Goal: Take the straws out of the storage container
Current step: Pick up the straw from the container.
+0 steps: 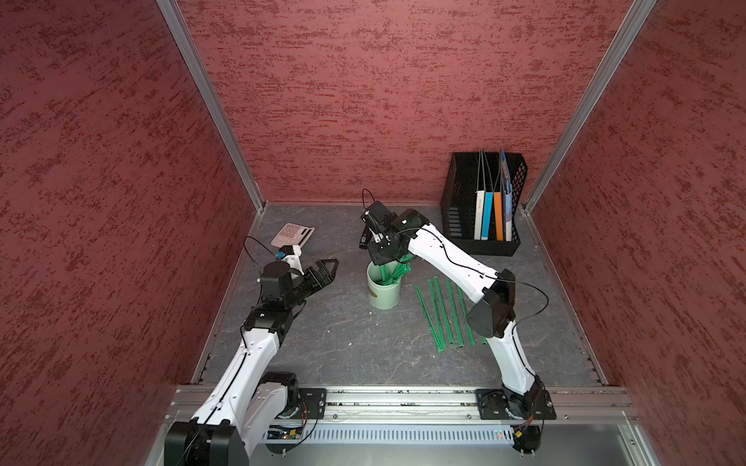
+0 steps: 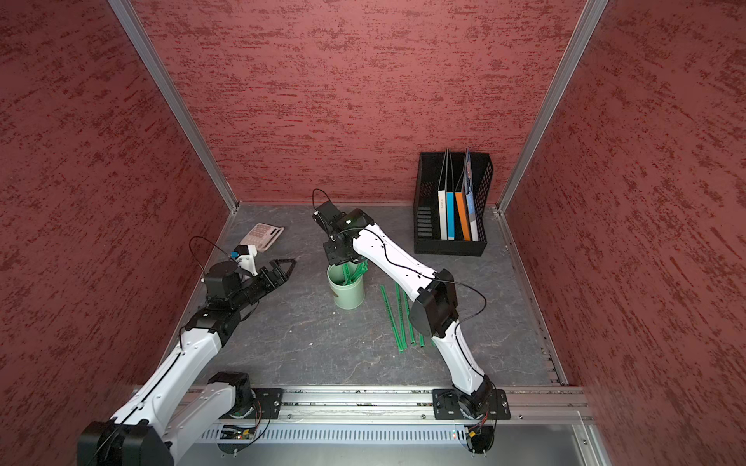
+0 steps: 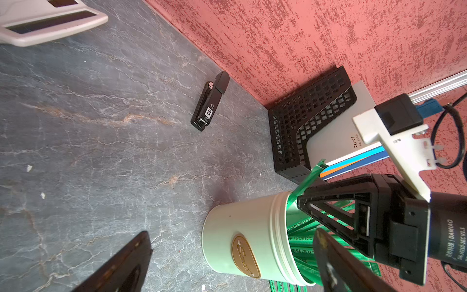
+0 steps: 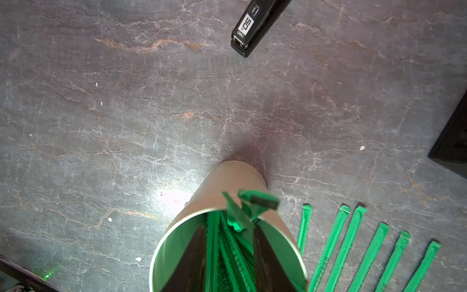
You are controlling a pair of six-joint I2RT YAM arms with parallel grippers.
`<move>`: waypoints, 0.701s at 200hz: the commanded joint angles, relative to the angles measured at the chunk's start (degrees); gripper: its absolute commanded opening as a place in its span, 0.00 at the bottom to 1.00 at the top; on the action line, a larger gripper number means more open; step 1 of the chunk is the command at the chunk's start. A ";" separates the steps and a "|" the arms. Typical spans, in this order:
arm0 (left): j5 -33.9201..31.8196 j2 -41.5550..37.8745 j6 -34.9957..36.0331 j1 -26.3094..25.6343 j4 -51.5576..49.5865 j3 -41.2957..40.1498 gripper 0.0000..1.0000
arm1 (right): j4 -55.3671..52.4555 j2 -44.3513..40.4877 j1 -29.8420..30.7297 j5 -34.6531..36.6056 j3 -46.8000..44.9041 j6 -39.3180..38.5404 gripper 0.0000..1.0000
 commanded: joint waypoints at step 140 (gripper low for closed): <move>-0.25 -0.75 1.05 0.87 -1.00 -0.80 1.00 | 0.26 1.89 0.05 -0.85 4.50 -0.20 0.21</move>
